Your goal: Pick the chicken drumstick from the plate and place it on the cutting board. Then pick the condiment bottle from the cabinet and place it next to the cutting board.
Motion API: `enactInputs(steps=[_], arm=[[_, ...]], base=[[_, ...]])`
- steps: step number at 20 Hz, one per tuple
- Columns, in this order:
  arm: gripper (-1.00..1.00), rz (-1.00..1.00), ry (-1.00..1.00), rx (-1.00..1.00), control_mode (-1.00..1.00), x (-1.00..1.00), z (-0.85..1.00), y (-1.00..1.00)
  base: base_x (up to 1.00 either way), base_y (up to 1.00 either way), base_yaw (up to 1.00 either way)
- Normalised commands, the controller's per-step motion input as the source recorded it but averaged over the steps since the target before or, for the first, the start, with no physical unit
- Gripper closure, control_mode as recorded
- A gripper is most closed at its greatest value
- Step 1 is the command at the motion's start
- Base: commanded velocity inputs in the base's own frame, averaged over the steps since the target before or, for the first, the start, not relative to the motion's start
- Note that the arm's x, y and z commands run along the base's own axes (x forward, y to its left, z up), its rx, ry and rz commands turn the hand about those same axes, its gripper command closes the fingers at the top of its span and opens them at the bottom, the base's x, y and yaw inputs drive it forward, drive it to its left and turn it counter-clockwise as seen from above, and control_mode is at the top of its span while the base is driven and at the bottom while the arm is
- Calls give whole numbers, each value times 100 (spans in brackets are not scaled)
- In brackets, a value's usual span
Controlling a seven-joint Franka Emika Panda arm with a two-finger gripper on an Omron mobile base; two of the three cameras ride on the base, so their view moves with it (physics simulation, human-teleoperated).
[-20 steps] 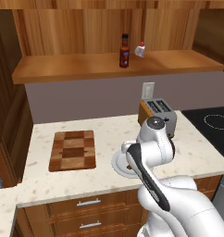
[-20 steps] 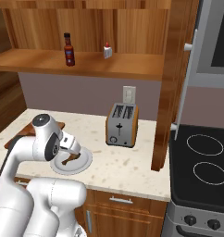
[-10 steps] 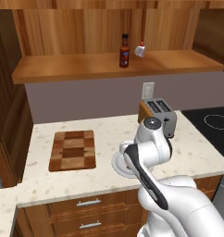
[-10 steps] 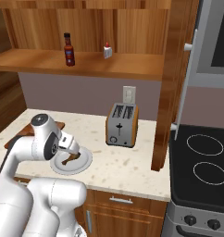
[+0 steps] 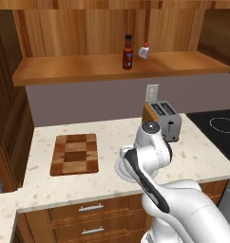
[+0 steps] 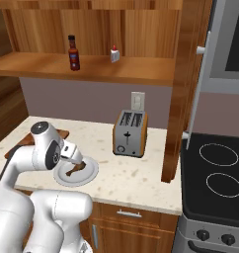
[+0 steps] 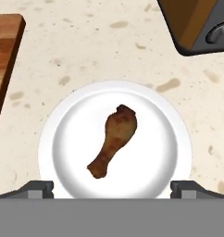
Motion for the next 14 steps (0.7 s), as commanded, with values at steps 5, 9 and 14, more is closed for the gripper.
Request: enactInputs(steps=[5,9,14], arm=[[-100,0,-5,0,-100,0,-38,-6],[-100,0,-4,0,-100,0,-28,-12],[-100,-1,-3,0,-100,0,-21,-15]], base=[[0,0,0],[0,0,0],[0,0,0]])
